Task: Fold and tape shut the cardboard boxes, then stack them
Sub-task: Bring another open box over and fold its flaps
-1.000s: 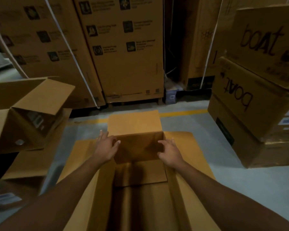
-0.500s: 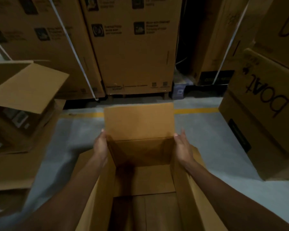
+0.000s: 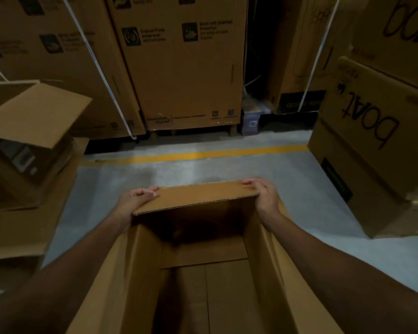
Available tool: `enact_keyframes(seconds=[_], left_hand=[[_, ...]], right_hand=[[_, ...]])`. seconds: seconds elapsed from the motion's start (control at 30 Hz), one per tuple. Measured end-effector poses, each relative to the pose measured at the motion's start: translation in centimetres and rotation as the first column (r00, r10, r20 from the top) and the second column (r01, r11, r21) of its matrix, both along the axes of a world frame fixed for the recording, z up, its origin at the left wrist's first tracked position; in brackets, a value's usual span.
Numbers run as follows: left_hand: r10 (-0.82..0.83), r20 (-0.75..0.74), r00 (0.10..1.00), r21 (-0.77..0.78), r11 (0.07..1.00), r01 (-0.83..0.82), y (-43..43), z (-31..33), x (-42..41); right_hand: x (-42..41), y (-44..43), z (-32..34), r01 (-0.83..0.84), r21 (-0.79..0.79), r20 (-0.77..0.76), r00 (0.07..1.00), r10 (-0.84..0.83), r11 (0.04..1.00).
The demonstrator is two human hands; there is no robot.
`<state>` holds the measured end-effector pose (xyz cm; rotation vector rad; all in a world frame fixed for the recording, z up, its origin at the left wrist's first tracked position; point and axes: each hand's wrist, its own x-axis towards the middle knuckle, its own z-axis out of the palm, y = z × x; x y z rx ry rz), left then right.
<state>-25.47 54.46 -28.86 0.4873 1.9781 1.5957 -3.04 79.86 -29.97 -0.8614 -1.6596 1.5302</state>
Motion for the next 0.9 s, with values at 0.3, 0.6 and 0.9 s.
enact_keyframes(seconds=[0.3,0.6,0.9], left_hand=[[-0.562,-0.627,0.539,-0.72,0.682,-0.127,-3.7,-3.0,6.3],[-0.51,-0.544,0.666,-0.735,0.673,-0.085,-15.1,-0.6,18.5],[0.131,-0.316,0.94,-0.705,0.631,-0.325,-24.5,-0.3,23.6]], right_hand=[[4.6,-5.1,0.2,-0.547,0.43,0.801,0.598,-0.024,0.719],[13.2,-21.8,3.3,-0.669,0.364,0.788,0.592,0.168,0.648],[16.9,-34.9,3.5,-0.787,0.384,0.826,0.526,0.2,0.483]])
